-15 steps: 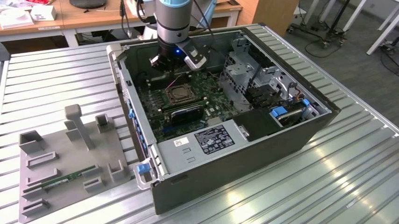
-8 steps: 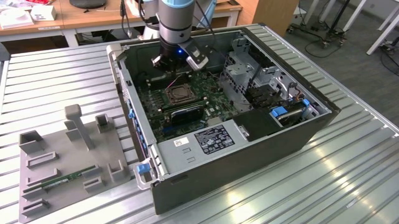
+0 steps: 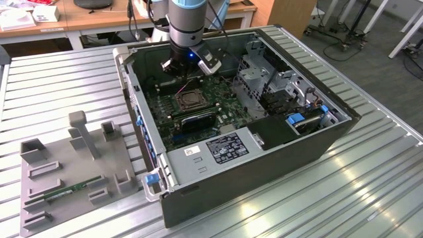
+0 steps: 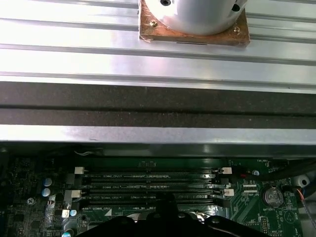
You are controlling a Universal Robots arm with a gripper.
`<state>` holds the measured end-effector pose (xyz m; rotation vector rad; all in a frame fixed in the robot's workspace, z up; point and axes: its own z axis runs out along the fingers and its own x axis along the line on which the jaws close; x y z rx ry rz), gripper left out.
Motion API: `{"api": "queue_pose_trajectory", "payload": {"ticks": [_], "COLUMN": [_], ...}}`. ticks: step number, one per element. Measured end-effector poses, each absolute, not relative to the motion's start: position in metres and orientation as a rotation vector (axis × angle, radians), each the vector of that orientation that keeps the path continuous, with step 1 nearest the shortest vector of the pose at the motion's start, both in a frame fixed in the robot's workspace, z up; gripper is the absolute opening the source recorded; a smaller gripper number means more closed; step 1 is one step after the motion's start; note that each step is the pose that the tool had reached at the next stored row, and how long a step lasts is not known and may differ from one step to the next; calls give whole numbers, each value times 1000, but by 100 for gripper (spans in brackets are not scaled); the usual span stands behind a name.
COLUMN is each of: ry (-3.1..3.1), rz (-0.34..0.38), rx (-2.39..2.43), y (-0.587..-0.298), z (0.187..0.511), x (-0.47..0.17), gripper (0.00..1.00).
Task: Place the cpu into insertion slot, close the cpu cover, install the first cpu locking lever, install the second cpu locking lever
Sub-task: 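Install the first cpu locking lever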
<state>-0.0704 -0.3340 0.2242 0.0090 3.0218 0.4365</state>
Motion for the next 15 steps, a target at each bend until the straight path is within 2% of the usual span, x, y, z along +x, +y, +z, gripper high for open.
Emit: {"api": "queue_pose_trajectory", "payload": {"ticks": [7,15], "ry": [3033,3038], "rz": [405,403], "rx": [9,10], "y": [-334,-333], "z": [221,220], "x": [-70,-68], "gripper": [11,11]}}
